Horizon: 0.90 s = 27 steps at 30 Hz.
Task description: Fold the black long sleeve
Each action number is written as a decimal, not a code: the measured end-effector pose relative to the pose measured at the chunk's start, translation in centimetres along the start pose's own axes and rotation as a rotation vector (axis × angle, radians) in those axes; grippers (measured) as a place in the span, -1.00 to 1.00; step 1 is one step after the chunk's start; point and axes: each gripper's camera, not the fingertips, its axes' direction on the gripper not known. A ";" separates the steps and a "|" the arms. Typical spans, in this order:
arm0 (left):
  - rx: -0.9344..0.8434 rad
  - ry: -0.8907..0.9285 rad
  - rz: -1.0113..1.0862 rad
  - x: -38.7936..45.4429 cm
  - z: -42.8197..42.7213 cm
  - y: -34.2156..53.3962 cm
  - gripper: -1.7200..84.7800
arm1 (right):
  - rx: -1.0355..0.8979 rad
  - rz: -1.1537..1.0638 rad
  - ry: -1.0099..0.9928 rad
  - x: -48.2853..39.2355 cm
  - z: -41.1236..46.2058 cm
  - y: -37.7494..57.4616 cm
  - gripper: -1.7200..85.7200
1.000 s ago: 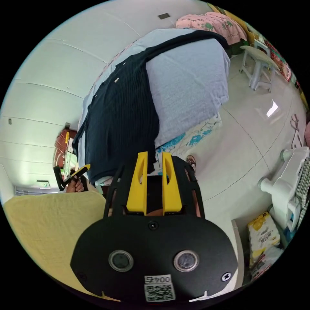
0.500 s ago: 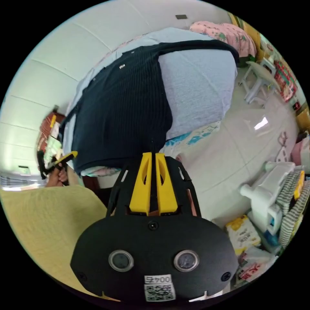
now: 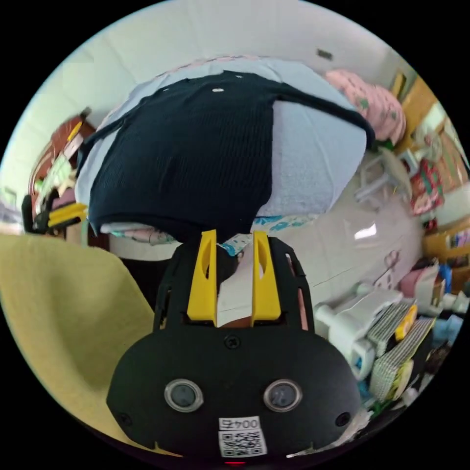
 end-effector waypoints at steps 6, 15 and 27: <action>-0.048 -0.062 0.214 3.8 2.4 -1.2 -0.75 | 0.067 -0.488 0.171 -9.5 1.6 2.1 -0.70; -0.187 0.046 0.326 1.7 4.7 -6.3 -0.85 | -0.086 -0.781 0.110 -12.0 5.3 -2.1 -0.73; -0.578 0.519 0.184 -8.8 10.2 -17.1 -0.91 | -0.237 -1.047 0.140 -13.1 6.0 -6.0 -0.91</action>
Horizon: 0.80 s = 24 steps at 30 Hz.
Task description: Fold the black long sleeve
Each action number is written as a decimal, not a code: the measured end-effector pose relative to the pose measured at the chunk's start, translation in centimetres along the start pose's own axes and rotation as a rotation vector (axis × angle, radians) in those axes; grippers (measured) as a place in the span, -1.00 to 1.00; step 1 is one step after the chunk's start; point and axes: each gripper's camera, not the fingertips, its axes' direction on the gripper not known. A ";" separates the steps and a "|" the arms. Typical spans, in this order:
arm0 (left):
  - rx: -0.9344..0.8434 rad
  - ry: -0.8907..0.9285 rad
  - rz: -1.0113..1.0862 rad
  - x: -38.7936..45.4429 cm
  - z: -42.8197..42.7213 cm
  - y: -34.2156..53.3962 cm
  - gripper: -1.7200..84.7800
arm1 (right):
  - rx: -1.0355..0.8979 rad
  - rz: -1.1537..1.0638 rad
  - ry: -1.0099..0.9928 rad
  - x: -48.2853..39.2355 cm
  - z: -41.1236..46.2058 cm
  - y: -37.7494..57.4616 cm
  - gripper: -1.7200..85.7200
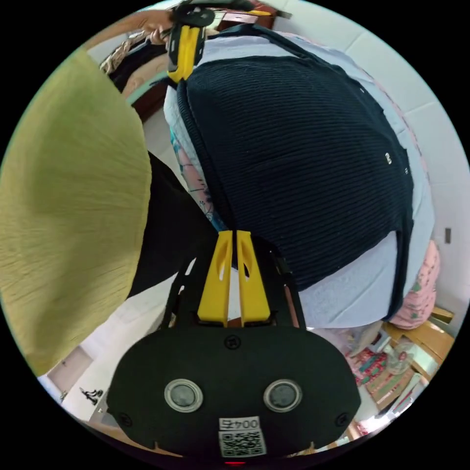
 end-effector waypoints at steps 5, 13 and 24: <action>-0.115 0.136 0.034 -3.3 -2.9 -3.3 -0.92 | 0.066 0.170 -0.349 11.0 -2.5 1.2 -0.93; -0.159 0.238 0.079 -5.0 -2.5 -4.1 -0.92 | 0.096 0.245 -0.619 16.8 -0.4 3.8 -0.91; 0.103 -0.014 0.052 0.0 0.8 2.1 -0.90 | 0.293 0.790 -0.552 13.6 2.3 16.8 -0.71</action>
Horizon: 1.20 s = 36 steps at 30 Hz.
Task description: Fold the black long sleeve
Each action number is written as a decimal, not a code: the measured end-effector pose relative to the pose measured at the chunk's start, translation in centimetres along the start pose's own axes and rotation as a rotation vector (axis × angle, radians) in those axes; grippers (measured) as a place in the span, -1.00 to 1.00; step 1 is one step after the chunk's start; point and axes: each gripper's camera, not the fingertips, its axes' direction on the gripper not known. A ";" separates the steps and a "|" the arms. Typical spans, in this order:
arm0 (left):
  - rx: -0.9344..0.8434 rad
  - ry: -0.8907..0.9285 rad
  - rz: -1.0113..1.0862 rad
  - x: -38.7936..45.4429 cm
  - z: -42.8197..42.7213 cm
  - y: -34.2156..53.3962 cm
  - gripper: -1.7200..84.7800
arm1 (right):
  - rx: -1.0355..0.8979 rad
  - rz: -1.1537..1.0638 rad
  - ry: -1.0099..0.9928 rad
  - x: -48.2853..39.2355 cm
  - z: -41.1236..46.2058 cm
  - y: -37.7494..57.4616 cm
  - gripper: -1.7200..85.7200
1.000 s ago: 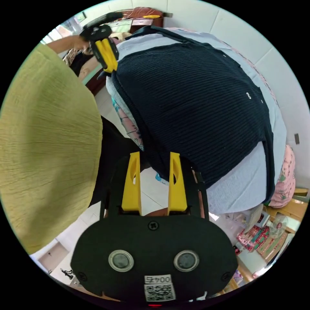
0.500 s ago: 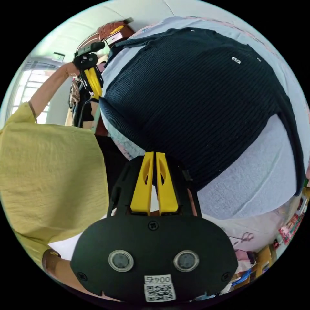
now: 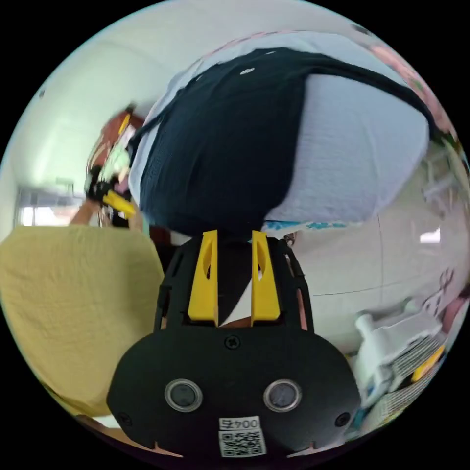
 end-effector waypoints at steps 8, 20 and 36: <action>0.373 -0.265 -0.258 -0.2 -0.8 0.6 -0.91 | 0.312 0.407 -0.262 6.2 1.9 4.1 -0.81; 0.344 -0.407 -0.272 3.5 1.0 -1.7 -0.93 | 0.237 0.357 0.166 -1.1 0.6 1.5 -0.82; 0.253 -0.575 -0.232 8.0 2.5 -7.4 -0.92 | 0.033 -0.072 0.557 -11.1 9.2 -9.6 -0.86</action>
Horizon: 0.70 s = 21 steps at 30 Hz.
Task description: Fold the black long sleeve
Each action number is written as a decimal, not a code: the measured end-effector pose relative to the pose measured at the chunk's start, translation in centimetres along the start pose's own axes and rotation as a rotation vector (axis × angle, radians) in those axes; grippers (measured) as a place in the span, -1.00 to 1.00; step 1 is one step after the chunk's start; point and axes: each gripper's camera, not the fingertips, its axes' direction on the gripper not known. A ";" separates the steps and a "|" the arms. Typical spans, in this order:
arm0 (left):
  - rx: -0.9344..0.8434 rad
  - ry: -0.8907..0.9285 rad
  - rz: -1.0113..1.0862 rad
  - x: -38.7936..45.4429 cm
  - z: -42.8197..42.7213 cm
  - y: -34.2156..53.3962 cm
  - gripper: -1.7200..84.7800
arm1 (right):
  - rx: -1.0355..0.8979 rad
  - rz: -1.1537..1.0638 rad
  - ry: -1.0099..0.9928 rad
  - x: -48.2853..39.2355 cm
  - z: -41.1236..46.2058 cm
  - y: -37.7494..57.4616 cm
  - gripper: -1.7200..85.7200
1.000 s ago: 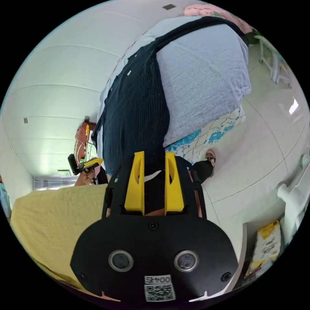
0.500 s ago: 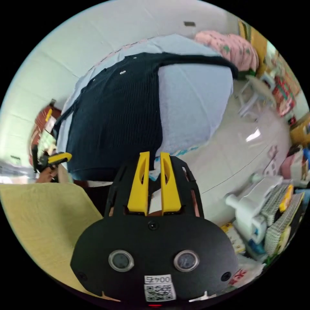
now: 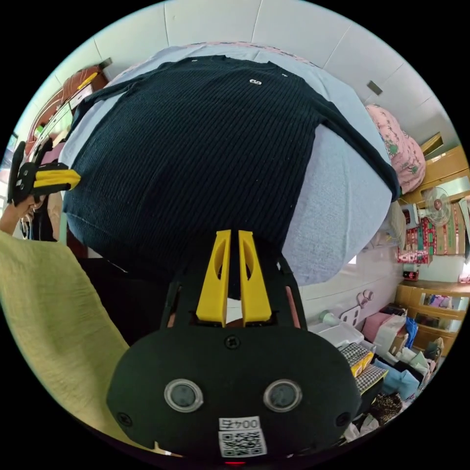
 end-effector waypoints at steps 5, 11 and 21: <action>-0.023 0.068 -0.106 -0.6 0.3 -1.7 -0.94 | 0.037 -0.029 -0.179 3.5 -0.1 -0.3 -0.90; -0.049 0.073 -0.378 -1.3 -0.3 -4.4 -0.96 | 0.243 0.124 0.021 21.3 -4.4 -1.2 -0.76; -0.012 -0.006 -0.600 3.1 -4.1 -12.5 -0.96 | 0.034 -0.052 0.227 43.8 2.7 -12.4 -0.70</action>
